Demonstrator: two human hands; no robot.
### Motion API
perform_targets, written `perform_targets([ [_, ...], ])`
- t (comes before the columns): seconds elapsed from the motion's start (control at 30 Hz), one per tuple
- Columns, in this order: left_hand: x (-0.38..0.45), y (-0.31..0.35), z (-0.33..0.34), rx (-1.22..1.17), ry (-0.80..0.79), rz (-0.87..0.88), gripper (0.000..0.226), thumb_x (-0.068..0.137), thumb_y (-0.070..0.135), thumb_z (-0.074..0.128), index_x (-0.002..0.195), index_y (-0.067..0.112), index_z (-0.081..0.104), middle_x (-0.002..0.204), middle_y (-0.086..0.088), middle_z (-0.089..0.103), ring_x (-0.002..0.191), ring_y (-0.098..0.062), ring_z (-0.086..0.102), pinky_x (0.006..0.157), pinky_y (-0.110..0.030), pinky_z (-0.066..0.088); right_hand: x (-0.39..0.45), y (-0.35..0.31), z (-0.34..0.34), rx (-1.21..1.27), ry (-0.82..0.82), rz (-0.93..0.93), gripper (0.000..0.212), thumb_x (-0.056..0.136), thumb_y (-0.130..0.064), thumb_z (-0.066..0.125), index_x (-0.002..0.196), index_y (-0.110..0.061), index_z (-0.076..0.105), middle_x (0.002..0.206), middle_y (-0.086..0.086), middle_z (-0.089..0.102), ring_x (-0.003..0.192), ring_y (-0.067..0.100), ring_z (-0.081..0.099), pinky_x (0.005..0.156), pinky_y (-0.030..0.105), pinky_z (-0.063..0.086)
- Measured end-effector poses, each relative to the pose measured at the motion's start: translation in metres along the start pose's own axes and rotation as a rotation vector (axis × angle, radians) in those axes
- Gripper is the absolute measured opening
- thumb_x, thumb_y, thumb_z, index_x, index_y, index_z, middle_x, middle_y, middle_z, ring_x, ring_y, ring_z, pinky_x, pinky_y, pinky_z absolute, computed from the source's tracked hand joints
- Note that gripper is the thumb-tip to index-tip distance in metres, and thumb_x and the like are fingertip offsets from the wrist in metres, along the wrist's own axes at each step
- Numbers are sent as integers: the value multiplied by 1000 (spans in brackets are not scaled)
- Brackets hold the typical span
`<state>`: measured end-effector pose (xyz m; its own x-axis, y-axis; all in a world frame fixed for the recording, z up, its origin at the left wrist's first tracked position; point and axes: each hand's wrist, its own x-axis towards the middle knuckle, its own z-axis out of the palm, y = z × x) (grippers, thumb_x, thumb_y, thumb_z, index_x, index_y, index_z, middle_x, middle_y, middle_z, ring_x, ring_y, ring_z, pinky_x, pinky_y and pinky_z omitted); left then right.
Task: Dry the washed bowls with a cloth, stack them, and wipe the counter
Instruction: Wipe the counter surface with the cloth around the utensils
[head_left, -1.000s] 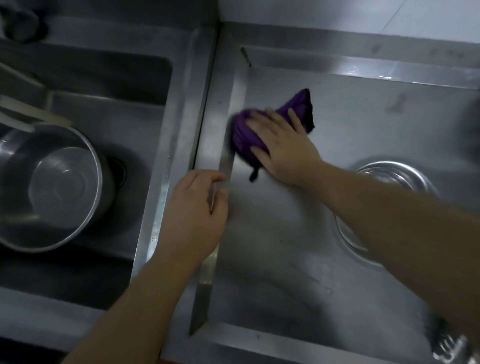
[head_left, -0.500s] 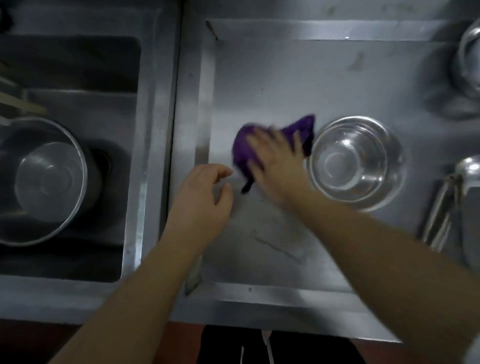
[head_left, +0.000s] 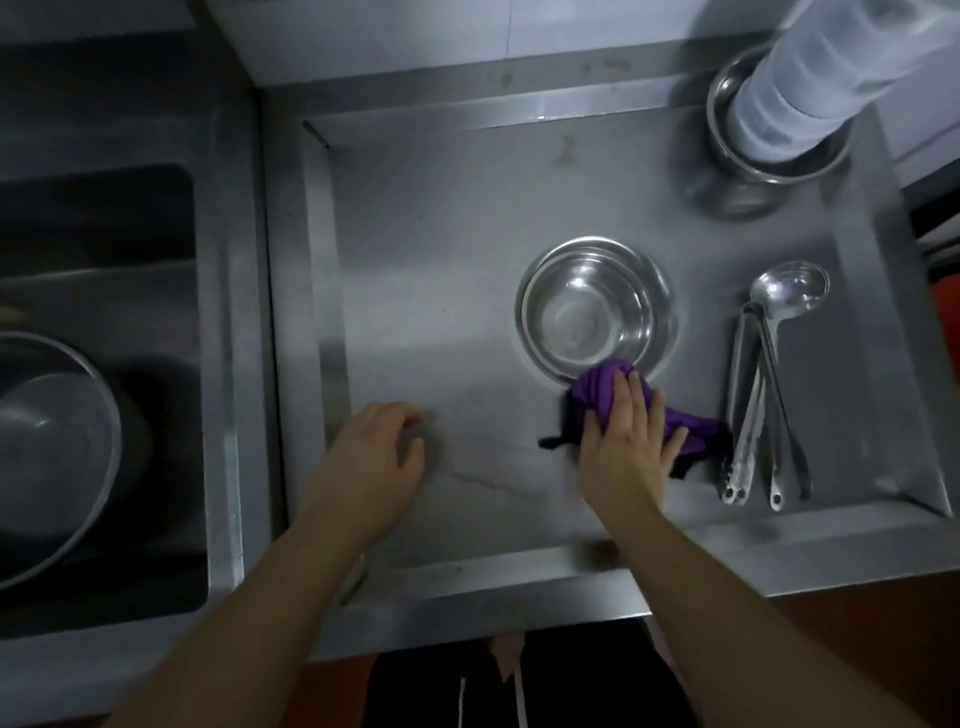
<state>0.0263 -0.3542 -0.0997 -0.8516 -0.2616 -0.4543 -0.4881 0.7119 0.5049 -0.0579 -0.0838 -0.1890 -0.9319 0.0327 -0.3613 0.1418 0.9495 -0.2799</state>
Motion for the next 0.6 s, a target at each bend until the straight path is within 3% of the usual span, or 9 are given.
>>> perform_targets([
  [0.07, -9, -3, 3, -4, -20, -24, 28, 103, 24, 59, 129, 17, 65, 124, -2, 64, 113, -22, 61, 100, -40, 52, -5, -25, 11, 14, -20, 29, 70, 108, -42, 43, 169, -33, 10, 177, -9, 13, 164, 24, 3, 126, 61, -5],
  [0.13, -18, -6, 4, 4, -24, -31, 29, 103, 24, 60, 130, 18, 65, 125, -2, 65, 113, -21, 62, 100, -41, 52, -30, -38, 22, -54, -57, -109, 72, 107, -42, 44, 169, -31, 10, 178, -7, 10, 164, 27, 7, 127, 63, 1],
  [0.27, -37, -11, -4, -3, -17, -20, 32, 103, 24, 60, 134, 18, 65, 128, 0, 66, 114, -16, 61, 101, -33, 50, -97, -39, 38, -202, -208, -499, 71, 101, -39, 60, 165, -27, 34, 173, -2, 30, 158, 34, 31, 123, 66, 23],
  [0.33, -45, -11, -12, -10, -23, -3, 33, 104, 25, 59, 136, 19, 63, 129, 1, 65, 116, -14, 59, 102, -30, 48, -113, -45, 41, -265, -306, -612, 73, 96, -40, 65, 163, -29, 39, 172, -4, 28, 155, 36, 37, 120, 67, 27],
  [0.37, -49, -10, -17, -9, -23, 2, 34, 104, 26, 58, 137, 20, 63, 130, 2, 64, 117, -14, 59, 103, -30, 48, -118, -50, 42, -292, -354, -643, 75, 96, -39, 65, 164, -31, 36, 173, -5, 19, 156, 36, 33, 121, 67, 23],
  [0.47, -63, -9, -27, -17, -16, 11, 35, 105, 28, 57, 139, 23, 61, 131, 5, 61, 119, -12, 56, 103, -29, 48, -120, -68, 46, -309, -524, -654, 82, 105, -33, 50, 169, -38, -2, 171, -12, -22, 163, 33, -10, 125, 62, -8],
  [0.53, -74, -8, -32, -11, -31, 25, 34, 105, 29, 57, 139, 23, 60, 131, 5, 60, 119, -11, 56, 103, -29, 48, -119, -81, 36, -326, -625, -650, 83, 106, -30, 47, 167, -39, -8, 174, -13, -23, 162, 29, -16, 126, 60, -8],
  [0.6, -85, -9, -35, 7, -66, 35, 34, 105, 29, 56, 139, 24, 59, 131, 5, 59, 119, -12, 55, 104, -29, 47, -115, -88, 21, -354, -681, -662, 80, 108, -26, 46, 168, -39, -5, 176, -12, -15, 163, 27, -10, 128, 58, 0],
])
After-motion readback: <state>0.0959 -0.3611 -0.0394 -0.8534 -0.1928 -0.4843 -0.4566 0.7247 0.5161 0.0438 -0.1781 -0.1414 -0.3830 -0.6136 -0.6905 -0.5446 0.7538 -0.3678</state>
